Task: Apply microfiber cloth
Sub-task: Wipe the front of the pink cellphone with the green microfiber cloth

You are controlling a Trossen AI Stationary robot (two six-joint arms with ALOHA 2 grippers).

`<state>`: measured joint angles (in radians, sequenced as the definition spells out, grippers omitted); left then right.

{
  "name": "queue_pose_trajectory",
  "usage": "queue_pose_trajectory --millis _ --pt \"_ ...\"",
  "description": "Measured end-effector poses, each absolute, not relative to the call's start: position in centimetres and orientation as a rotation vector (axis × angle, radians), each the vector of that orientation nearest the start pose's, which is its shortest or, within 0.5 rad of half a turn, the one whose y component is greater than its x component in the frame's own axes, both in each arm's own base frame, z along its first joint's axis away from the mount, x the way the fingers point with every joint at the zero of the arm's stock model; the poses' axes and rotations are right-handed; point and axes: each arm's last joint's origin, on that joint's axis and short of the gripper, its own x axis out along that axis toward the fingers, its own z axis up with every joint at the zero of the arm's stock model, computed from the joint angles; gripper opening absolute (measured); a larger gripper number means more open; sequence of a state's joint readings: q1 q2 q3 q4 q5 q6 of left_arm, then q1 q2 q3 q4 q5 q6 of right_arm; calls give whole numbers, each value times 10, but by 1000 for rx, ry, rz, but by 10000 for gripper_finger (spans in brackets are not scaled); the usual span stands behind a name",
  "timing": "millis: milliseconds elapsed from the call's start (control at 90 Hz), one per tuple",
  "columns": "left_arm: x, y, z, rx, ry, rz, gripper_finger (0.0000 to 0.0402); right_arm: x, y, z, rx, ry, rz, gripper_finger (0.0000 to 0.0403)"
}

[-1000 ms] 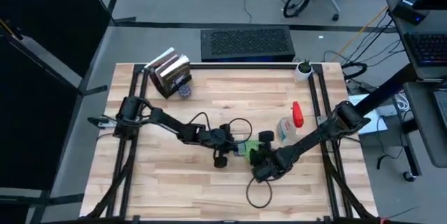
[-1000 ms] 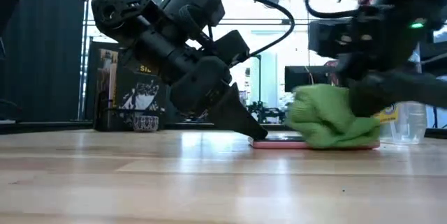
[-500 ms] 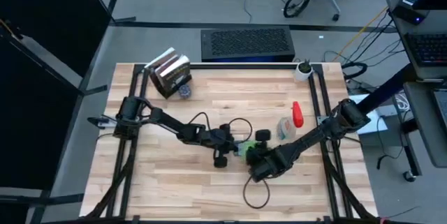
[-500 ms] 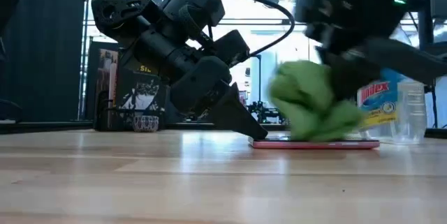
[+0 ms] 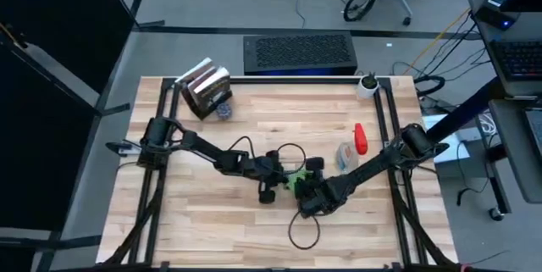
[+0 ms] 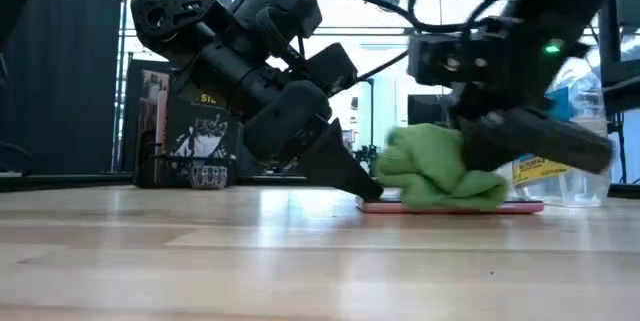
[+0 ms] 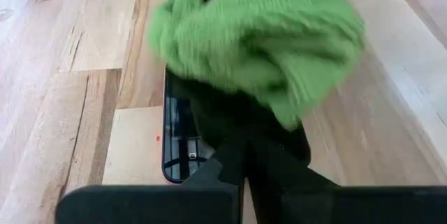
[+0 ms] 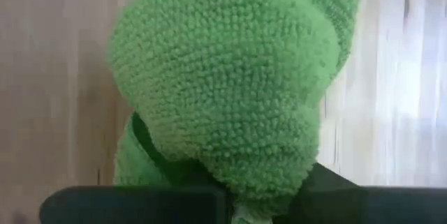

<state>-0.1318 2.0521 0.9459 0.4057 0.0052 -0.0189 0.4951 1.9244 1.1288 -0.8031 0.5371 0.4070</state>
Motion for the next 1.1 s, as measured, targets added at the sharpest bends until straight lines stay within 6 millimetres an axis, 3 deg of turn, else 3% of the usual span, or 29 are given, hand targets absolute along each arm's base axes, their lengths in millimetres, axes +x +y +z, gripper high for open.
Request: queue_pose_trajectory --millis 222,433,689,833,967,1100 --pt "376 -50 83 27 701 -125 0 258 151 129 -452 1523 -349 32" --pt "376 -50 83 27 700 -125 0 245 157 135 -486 1664 -338 32" --pt "376 -50 83 27 699 -125 0 267 152 161 -540 1466 -436 32" --pt "376 -50 83 27 698 -125 0 282 134 145 -466 1403 -430 32" --pt "376 -50 83 27 698 -125 0 284 115 130 -420 1381 -462 32" --pt "376 -50 83 25 697 -124 0 283 118 130 -410 1395 -429 32"
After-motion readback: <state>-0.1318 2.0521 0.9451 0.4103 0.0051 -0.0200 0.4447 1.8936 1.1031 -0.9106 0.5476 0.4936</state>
